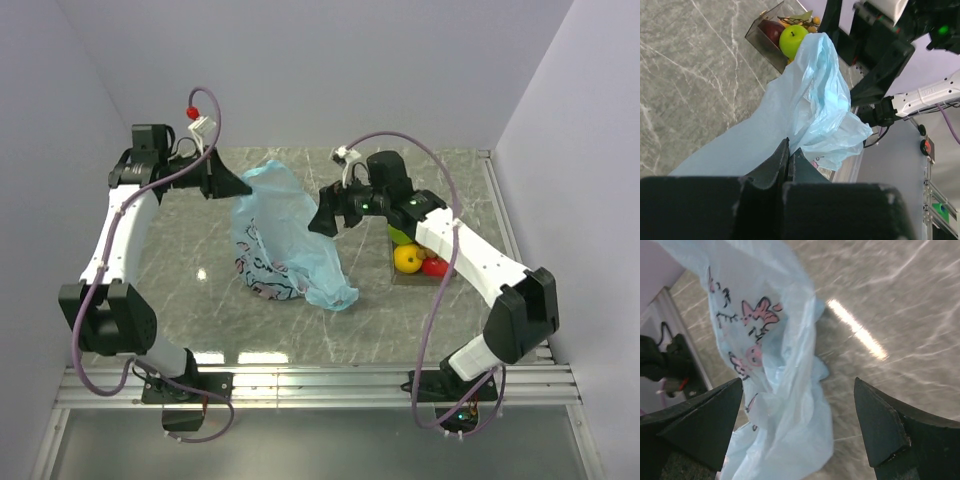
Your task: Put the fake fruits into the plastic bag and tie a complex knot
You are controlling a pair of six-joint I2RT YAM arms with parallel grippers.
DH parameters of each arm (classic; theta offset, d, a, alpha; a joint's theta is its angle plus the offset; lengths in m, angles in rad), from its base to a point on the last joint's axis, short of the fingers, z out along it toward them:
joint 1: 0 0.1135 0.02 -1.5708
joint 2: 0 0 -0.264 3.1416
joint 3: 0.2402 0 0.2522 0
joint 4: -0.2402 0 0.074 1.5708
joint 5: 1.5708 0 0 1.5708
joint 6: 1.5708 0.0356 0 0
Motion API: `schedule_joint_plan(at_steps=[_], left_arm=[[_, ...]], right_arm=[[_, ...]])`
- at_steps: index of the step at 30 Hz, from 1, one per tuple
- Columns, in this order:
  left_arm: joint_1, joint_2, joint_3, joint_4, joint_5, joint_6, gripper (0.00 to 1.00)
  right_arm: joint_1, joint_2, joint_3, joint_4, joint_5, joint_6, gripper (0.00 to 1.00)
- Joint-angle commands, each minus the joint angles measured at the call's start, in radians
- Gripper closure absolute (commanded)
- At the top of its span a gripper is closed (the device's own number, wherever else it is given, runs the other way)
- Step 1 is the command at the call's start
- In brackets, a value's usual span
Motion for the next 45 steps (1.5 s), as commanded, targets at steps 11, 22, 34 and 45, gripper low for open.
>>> schedule_joint_plan(at_steps=[11,22,34,45], left_arm=[[-0.039,-0.005,0.106,0.127,-0.237,-0.157,0.19],[-0.097,-0.415,-0.267,0.105,-0.7,-0.288,0.01],[-0.381,-0.368,-0.46,0.23,-1.031,-0.452,0.01],[-0.334,-0.193,-0.378,0.185,-0.917,-0.448,0.77]], right_arm=[[-0.011,0.124,-0.045,0.145,-0.151,0.377,1.0],[-0.023,-0.004,-0.267,0.466,-0.108,0.86,1.0],[-0.032,0.068,-0.334,0.685,-0.152,1.089,1.0],[-0.081,0.015,-0.409,0.712,-0.174,1.065,1.0]])
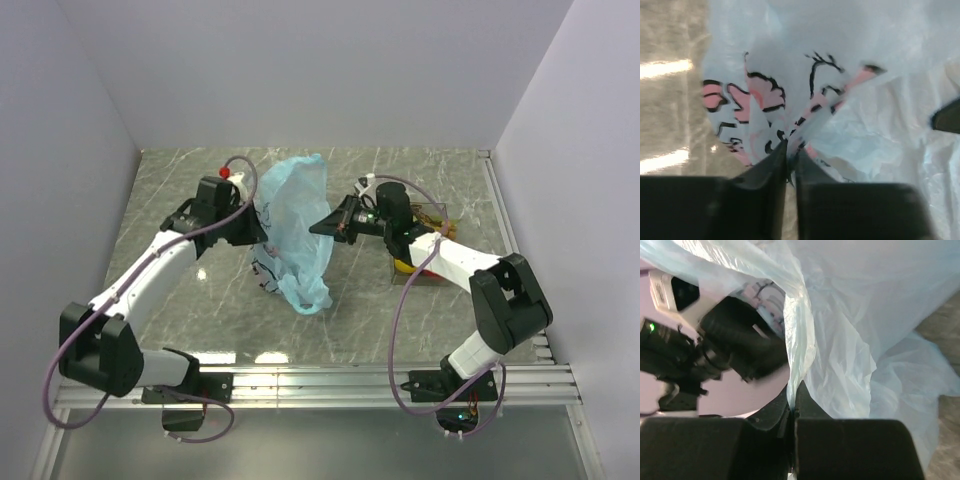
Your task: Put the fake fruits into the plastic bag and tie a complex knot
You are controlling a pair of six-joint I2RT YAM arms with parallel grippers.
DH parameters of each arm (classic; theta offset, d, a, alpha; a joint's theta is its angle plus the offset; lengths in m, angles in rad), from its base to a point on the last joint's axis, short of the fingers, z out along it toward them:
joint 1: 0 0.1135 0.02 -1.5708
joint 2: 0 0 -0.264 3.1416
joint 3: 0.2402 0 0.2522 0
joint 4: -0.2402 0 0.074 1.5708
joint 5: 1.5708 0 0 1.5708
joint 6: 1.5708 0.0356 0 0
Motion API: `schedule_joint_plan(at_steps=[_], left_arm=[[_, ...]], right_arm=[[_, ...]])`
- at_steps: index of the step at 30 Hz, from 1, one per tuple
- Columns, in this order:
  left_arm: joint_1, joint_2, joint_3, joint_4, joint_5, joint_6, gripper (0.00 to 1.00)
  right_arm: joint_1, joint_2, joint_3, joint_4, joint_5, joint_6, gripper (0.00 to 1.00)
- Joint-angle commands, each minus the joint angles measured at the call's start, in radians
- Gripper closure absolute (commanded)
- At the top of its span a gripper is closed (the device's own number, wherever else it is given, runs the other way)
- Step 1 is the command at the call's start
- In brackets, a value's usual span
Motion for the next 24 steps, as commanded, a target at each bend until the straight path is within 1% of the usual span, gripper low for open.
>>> schedule_joint_plan(at_steps=[1,2,3,4,5,6,8,9,10,12,13,14,15,17,18,20,21,23,24], left_arm=[[0.077,0.035,0.12,-0.072,0.071,0.058,0.9],[0.098,0.054,0.187,-0.11,0.154,0.141,1.0],[0.138,0.055,0.211,-0.166,0.191,0.177,1.0],[0.152,0.052,0.229,-0.181,0.211,0.199,1.0],[0.163,0.048,0.251,-0.194,0.267,0.252,1.0],[0.18,0.045,0.26,-0.224,0.294,0.283,1.0],[0.186,0.034,0.26,-0.226,0.357,0.325,1.0],[0.183,0.032,0.257,-0.221,0.369,0.326,1.0],[0.183,0.038,0.258,-0.224,0.374,0.32,1.0],[0.183,0.052,0.26,-0.224,0.391,0.294,1.0],[0.183,0.058,0.257,-0.208,0.395,0.276,1.0],[0.183,0.057,0.254,-0.198,0.395,0.238,1.0],[0.183,0.055,0.251,-0.188,0.397,0.213,1.0],[0.181,0.052,0.232,-0.143,0.372,0.118,1.0],[0.178,0.049,0.225,-0.132,0.315,0.081,1.0],[0.175,0.06,0.217,-0.122,0.285,0.003,1.0],[0.174,0.066,0.217,-0.119,0.273,-0.017,1.0],[0.174,0.092,0.217,-0.117,0.248,-0.068,1.0],[0.174,0.1,0.215,-0.114,0.243,-0.083,1.0]], right_arm=[[-0.036,-0.063,-0.025,-0.024,-0.012,-0.09,1.0],[-0.042,-0.074,-0.032,-0.052,-0.006,-0.137,1.0],[-0.053,-0.091,-0.036,-0.124,0.013,-0.236,1.0],[-0.056,-0.102,-0.053,-0.143,0.016,-0.278,1.0],[-0.056,-0.113,-0.061,-0.16,0.021,-0.32,1.0],[-0.056,-0.128,-0.065,-0.205,0.043,-0.388,1.0],[-0.057,-0.14,-0.078,-0.223,0.044,-0.433,0.84],[-0.057,-0.149,-0.072,-0.271,0.06,-0.487,0.74],[-0.06,-0.156,-0.049,-0.298,0.074,-0.519,0.58],[-0.065,-0.174,-0.018,-0.385,0.093,-0.608,0.41],[-0.074,-0.179,0.028,-0.42,0.102,-0.643,0.29],[-0.082,-0.183,0.057,-0.462,0.111,-0.682,0.22],[-0.085,-0.192,0.088,-0.552,0.129,-0.76,0.13],[-0.103,-0.2,0.169,-0.639,0.168,-0.837,0.07],[-0.113,-0.206,0.194,-0.72,0.174,-0.902,0.06],[-0.149,-0.215,0.247,-0.801,0.179,-0.967,0.05],[-0.166,-0.235,0.255,-0.86,0.179,-1.028,0.05],[-0.198,-0.267,0.261,-0.91,0.177,-1.093,0.05],[-0.235,-0.301,0.263,-0.955,0.179,-1.157,0.05]])
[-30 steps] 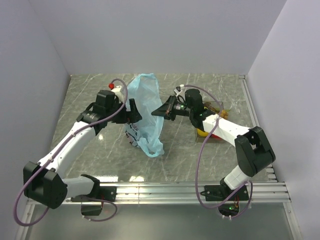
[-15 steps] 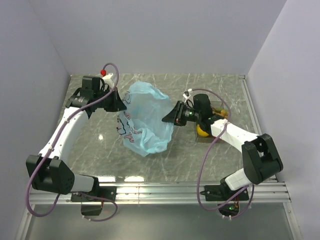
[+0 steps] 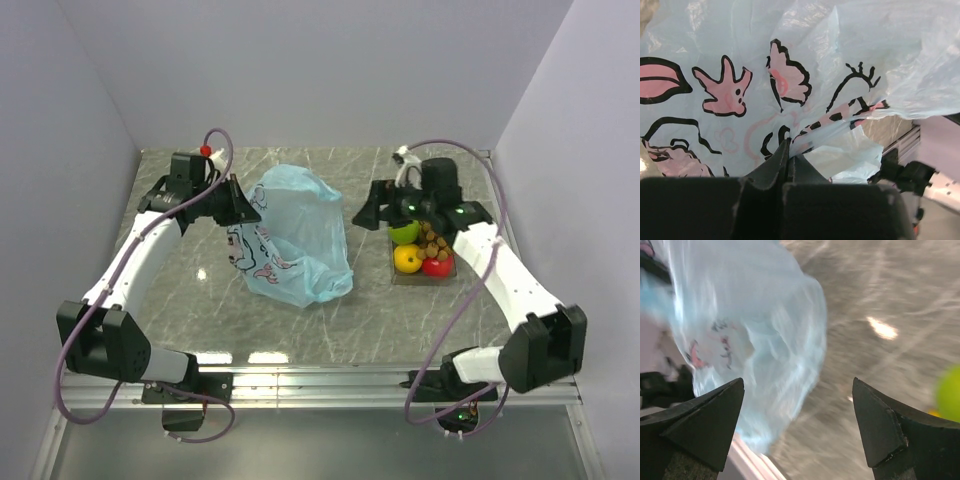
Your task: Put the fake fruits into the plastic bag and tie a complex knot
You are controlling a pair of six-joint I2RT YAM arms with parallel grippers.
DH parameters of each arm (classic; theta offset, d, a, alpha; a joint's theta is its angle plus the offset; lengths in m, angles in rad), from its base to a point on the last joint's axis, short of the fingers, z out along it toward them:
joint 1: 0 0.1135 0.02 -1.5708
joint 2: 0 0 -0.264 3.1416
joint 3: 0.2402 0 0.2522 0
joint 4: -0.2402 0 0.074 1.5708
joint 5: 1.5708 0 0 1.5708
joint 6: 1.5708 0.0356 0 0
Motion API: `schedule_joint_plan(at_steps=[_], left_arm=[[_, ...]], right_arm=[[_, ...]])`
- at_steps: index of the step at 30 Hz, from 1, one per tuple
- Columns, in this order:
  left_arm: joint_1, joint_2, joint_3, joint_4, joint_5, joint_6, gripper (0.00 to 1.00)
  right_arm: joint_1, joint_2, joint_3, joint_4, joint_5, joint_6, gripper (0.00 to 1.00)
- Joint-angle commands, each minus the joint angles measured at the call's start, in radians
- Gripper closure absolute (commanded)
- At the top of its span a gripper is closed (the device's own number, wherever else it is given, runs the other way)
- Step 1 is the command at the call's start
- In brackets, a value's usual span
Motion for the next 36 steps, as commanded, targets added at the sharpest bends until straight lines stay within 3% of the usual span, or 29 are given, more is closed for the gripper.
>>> schedule_joint_plan(at_steps=[1,5,10,19,27,36], left_arm=[[-0.005,0.041,-0.013,0.046,-0.042,-0.14,1.0],[-0.003,0.079,-0.036,0.066,0.018,-0.189,1.0],[-0.002,0.111,-0.041,0.109,0.087,-0.164,1.0],[0.001,0.134,-0.044,0.102,0.211,-0.052,1.0],[0.001,0.162,-0.043,0.089,0.248,-0.016,1.0],[0.007,0.177,-0.02,0.057,0.241,0.004,1.0]], right_arm=[[-0.082,-0.096,0.037,-0.223,0.031,-0.254,0.05],[-0.188,-0.135,0.069,-0.344,0.053,-0.434,0.03],[-0.306,-0.101,0.12,-0.451,0.159,-0.52,0.03],[-0.368,0.103,0.324,-0.547,0.281,-0.702,0.08],[-0.32,0.252,0.496,-0.644,0.186,-0.784,0.11],[-0.159,0.322,0.434,-0.544,0.34,-0.753,0.08]])
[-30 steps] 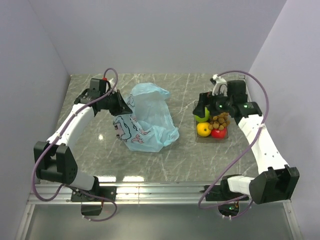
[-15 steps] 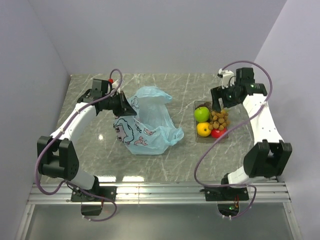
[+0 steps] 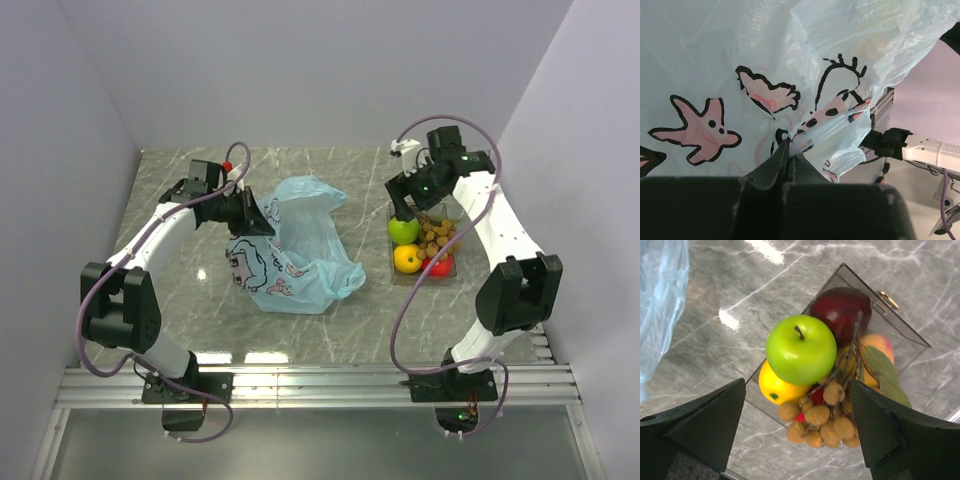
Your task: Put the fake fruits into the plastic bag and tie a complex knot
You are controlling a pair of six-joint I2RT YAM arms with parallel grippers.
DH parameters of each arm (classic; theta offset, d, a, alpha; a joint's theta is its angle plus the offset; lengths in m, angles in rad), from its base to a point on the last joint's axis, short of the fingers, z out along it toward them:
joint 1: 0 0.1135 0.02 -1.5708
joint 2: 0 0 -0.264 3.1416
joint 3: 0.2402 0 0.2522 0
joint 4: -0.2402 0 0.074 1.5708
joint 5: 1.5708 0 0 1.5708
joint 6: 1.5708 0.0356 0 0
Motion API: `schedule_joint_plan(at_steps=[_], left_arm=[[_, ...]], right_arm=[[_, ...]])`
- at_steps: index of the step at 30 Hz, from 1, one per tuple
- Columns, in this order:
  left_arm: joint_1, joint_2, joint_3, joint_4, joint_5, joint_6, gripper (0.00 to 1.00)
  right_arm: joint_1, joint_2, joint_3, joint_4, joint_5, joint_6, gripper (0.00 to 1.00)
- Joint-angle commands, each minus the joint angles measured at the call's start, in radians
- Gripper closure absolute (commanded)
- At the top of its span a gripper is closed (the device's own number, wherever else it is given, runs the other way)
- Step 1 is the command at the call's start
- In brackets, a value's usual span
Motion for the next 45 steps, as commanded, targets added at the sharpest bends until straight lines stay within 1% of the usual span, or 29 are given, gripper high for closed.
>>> schedule_joint_plan(at_steps=[1,4,6,13,20,28,31,32,33,34,37,41,45], left_arm=[[0.005,-0.011,0.025,-0.006,0.016,0.03,1.0],[0.005,-0.014,0.025,-0.007,0.008,0.031,1.0],[0.005,-0.017,0.022,-0.003,0.005,0.031,1.0],[0.005,-0.008,0.024,-0.004,-0.004,0.027,1.0],[0.007,0.006,0.032,-0.003,0.0,0.027,1.0],[0.007,0.008,0.027,-0.004,0.003,0.03,1.0],[0.008,0.006,0.027,-0.003,0.005,0.03,1.0],[0.007,0.006,0.027,-0.003,0.005,0.028,1.0],[0.007,0.008,0.025,-0.001,0.009,0.028,1.0],[0.007,0.008,0.025,-0.003,0.009,0.03,1.0],[0.008,0.006,0.022,0.0,0.014,0.027,1.0],[0.01,0.006,0.024,0.002,0.02,0.025,1.0],[0.014,0.014,0.025,0.002,0.045,0.023,1.0]], right_arm=[[0.039,0.038,-0.017,0.049,0.113,0.002,0.08],[0.08,0.07,-0.022,0.055,0.168,0.03,0.06],[0.09,0.081,-0.025,0.057,0.177,0.036,0.06],[0.098,0.143,-0.035,0.051,0.17,0.059,0.06],[0.098,0.162,-0.064,0.052,0.162,0.067,0.06],[0.098,0.185,-0.06,0.058,0.162,0.076,0.07],[0.099,0.188,-0.051,0.046,0.157,0.071,0.14],[0.099,0.185,-0.045,0.038,0.156,0.07,0.19],[0.096,0.18,-0.043,0.034,0.151,0.071,0.22],[0.098,0.173,-0.042,0.029,0.148,0.071,0.28],[0.096,0.147,-0.028,0.012,0.139,0.074,0.34],[0.09,0.124,0.017,-0.009,0.128,0.082,0.37],[0.079,0.101,0.081,-0.038,0.082,0.103,0.38]])
